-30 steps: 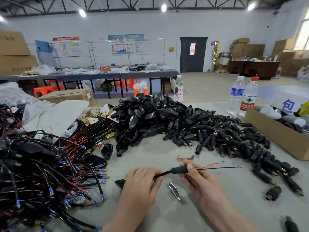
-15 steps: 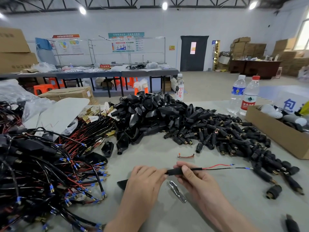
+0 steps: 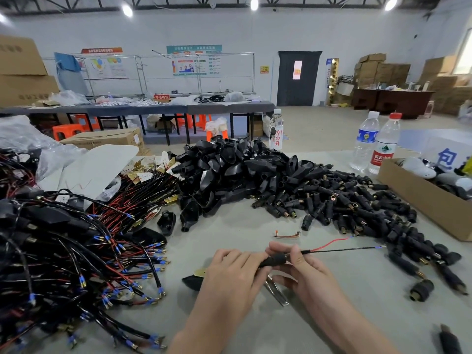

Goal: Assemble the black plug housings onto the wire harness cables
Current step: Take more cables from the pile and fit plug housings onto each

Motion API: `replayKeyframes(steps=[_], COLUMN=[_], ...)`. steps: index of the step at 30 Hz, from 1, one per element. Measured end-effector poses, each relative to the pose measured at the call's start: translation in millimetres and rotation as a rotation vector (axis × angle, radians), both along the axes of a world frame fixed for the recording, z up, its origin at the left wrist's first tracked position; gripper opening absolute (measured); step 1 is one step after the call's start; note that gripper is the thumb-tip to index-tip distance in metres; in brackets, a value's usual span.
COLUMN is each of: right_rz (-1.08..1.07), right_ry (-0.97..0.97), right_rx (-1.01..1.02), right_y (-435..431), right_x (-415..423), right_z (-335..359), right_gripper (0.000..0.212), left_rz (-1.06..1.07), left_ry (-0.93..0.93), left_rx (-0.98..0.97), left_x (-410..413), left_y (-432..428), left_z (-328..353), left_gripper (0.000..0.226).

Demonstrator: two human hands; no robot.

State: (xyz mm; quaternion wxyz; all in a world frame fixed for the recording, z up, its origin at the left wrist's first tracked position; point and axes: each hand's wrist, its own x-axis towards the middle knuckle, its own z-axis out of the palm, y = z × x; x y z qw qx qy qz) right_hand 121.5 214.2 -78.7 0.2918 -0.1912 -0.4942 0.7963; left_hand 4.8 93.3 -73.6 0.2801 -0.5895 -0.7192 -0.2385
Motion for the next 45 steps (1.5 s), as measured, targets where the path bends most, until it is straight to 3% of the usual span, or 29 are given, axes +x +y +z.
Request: replayKeyframes(steps=[15, 21, 26, 29, 32, 35, 38, 45], right_rz=[-0.157, -0.280, -0.245, -0.193, -0.114, -0.159, -0.205, -0.404], right_ry=[0.002, 0.009, 0.038, 0.041, 0.000, -0.043, -0.060, -0.006], right_rx=[0.116, 0.067, -0.039, -0.057, 0.011, 0.104, 0.161, 0.129], right_y=[9.1, 23.2, 19.9, 11.7, 2.2, 3.2, 7.8, 27.3], right_x=[2.4, 6.6, 6.0, 1.4, -2.3, -2.4, -3.1, 4.1], right_z=[2.1, 0.1, -1.9, -4.5, -8.2, -9.8, -10.8, -10.9], right_gripper=[0.035, 0.037, 0.034, 0.024, 0.021, 0.023, 0.011, 0.012], left_rz=[0.040, 0.060, 0.032, 0.034, 0.008, -0.004, -0.009, 0.026], left_ry=[-0.034, -0.245, -0.352, -0.363, -0.350, -0.362, -0.371, -0.407], left_rx=[-0.055, -0.141, -0.111, -0.082, -0.085, -0.103, -0.114, -0.115], left_x=[0.0, -0.8, -5.3, -7.1, -6.3, -6.3, -6.4, -12.7], left_y=[1.2, -5.5, -8.8, -8.1, -7.4, -6.6, -5.5, -8.8], left_z=[1.0, 5.5, -5.7, -8.5, -9.3, -8.7, -8.8, -11.9], left_gripper=[0.032, 0.033, 0.025, 0.031, 0.035, 0.036, 0.040, 0.019])
